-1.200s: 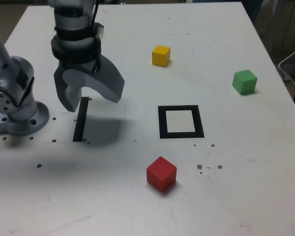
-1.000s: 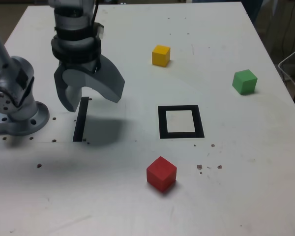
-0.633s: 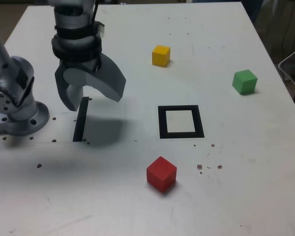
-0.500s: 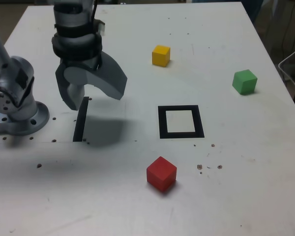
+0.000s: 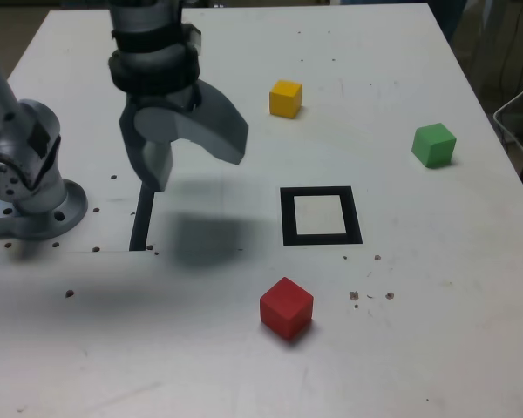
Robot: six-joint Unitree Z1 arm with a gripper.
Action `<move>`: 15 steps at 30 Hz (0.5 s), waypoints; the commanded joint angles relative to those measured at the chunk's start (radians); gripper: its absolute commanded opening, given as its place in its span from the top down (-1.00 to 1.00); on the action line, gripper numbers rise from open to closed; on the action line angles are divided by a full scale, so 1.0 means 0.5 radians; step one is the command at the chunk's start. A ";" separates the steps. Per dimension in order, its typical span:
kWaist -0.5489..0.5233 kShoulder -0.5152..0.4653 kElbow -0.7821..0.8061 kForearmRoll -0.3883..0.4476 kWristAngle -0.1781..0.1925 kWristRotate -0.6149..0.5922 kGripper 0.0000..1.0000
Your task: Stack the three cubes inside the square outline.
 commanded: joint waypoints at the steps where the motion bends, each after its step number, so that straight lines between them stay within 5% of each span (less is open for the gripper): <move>1: -0.024 0.032 -0.065 0.004 -0.001 -0.034 -1.00; 15: -0.454 0.233 -0.544 0.211 0.022 -0.695 -0.98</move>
